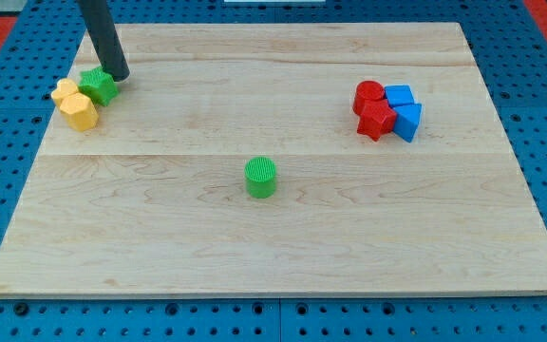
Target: Move the green circle closer to the yellow hexagon
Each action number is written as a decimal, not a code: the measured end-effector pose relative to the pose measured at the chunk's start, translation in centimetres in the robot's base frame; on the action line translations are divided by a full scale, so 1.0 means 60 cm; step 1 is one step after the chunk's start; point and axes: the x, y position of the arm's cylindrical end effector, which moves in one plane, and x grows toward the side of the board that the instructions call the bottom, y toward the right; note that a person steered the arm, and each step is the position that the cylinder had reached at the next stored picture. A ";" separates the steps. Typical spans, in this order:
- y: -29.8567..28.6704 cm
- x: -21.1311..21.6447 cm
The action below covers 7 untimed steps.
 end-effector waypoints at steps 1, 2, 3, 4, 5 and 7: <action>0.015 0.024; 0.135 0.083; 0.234 0.166; 0.351 0.223; 0.481 0.258; 0.395 0.306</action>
